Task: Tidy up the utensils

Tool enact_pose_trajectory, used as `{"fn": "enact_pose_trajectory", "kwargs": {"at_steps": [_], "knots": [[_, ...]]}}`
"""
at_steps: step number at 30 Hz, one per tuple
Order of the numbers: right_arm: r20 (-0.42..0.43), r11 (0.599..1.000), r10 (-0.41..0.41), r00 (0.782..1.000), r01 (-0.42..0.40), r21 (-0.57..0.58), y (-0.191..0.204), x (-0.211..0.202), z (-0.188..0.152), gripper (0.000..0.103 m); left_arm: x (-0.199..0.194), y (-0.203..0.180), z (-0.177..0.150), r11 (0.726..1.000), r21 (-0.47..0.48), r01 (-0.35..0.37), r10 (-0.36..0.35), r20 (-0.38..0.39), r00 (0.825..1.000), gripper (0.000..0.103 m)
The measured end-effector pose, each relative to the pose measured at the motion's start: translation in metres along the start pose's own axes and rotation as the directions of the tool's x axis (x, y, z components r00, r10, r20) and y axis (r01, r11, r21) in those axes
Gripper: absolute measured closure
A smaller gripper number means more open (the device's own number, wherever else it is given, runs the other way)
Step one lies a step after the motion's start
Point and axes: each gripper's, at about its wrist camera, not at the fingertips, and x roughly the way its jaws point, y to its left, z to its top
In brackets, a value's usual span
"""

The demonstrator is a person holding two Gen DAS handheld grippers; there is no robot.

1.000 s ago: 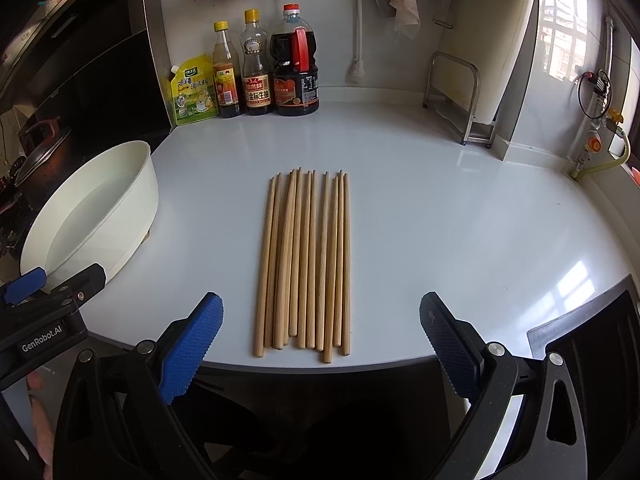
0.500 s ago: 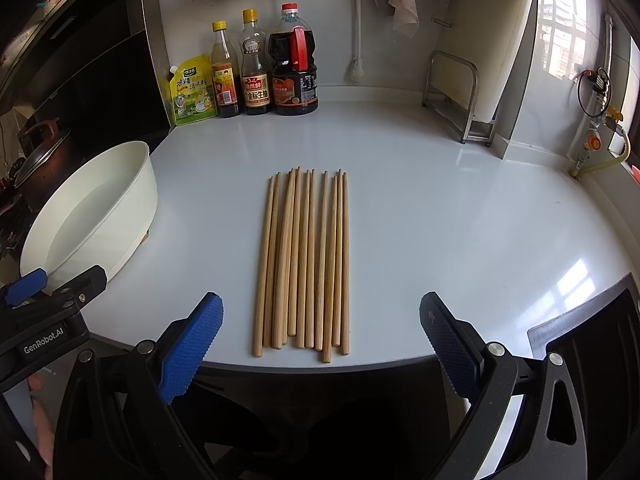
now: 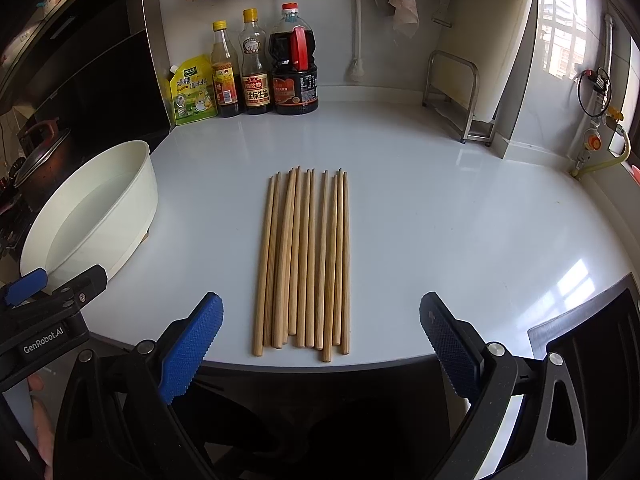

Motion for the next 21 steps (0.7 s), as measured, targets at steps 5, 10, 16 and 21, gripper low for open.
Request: {"fn": "enact_pose_trajectory", "kwargs": {"at_steps": [5,10,16,21], "knots": [[-0.001,1.0,0.001,1.0,-0.001,0.001,0.0004,0.0,-0.0004,0.009,0.0,-0.0001,-0.0001,1.0,0.0,0.0,0.0,0.0,1.0,0.006],[-0.001,1.0,0.0,1.0,0.0,0.001,0.0007,0.0,0.0003,0.009,0.0001,-0.0003,0.0,1.0,0.0,-0.001,0.001,0.0,1.0,0.006],[-0.003,1.0,0.007,1.0,-0.007,0.002,-0.0008,0.0007,-0.0014,0.009,0.0012,-0.0017,-0.0015,1.0,0.003,0.001,-0.001,-0.003,1.0,0.006],[-0.014,1.0,0.019,1.0,-0.018,0.016,-0.0081,0.006,-0.0004,0.009,0.006,-0.0093,-0.003,0.999,0.005,0.04,-0.04,-0.011,0.999,0.006]]}}
